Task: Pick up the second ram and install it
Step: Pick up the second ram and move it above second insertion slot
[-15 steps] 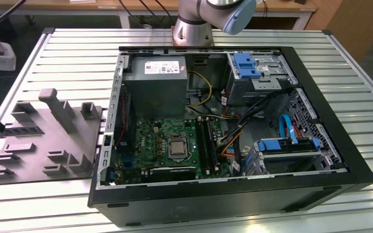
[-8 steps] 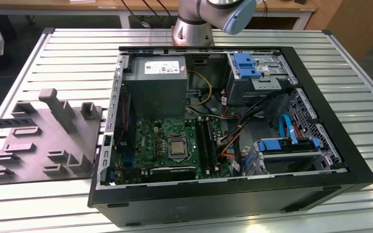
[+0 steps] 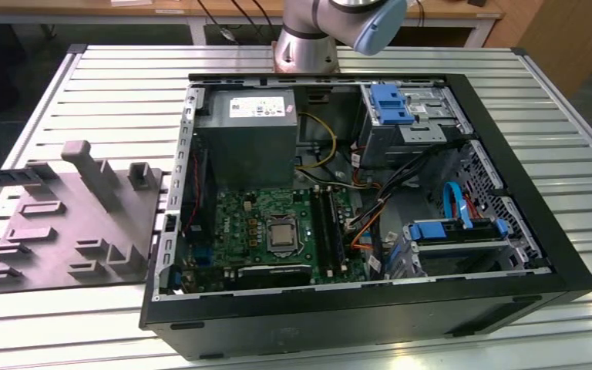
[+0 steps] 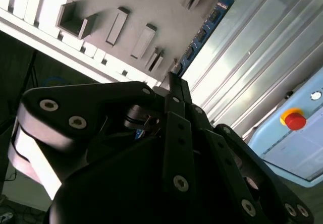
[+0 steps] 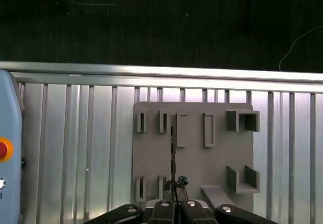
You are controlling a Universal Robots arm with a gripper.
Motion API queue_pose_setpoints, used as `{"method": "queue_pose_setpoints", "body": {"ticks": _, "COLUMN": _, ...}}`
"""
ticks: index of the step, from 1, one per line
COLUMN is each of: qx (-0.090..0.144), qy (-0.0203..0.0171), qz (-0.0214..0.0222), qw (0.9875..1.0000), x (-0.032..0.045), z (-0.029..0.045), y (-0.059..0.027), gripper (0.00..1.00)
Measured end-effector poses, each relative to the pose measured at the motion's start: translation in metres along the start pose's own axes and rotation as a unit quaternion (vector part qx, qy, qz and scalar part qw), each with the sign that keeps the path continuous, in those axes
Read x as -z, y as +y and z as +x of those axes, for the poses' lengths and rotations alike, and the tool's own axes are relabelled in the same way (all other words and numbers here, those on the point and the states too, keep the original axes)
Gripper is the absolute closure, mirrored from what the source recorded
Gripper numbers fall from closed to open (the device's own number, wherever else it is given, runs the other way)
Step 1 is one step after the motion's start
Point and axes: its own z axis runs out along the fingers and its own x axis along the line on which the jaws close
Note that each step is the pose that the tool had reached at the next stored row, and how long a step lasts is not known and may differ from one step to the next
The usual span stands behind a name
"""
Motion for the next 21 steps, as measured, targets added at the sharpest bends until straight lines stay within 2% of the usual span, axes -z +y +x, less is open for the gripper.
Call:
{"method": "queue_pose_setpoints", "body": {"ticks": 16, "qx": 0.0, "qy": 0.0, "qz": 0.0001, "qw": 1.0, "x": 0.0683, "z": -0.0024, "y": 0.0021, "gripper": 0.89}}
{"method": "queue_pose_setpoints", "body": {"ticks": 18, "qx": 0.0, "qy": 0.0, "qz": 0.0, "qw": 1.0, "x": 0.0728, "z": -0.0026, "y": 0.0023, "gripper": 0.89}}
{"method": "queue_pose_setpoints", "body": {"ticks": 21, "qx": 0.0, "qy": -0.0001, "qz": 0.0001, "qw": 1.0, "x": 0.0729, "z": -0.0026, "y": 0.0023, "gripper": 0.89}}
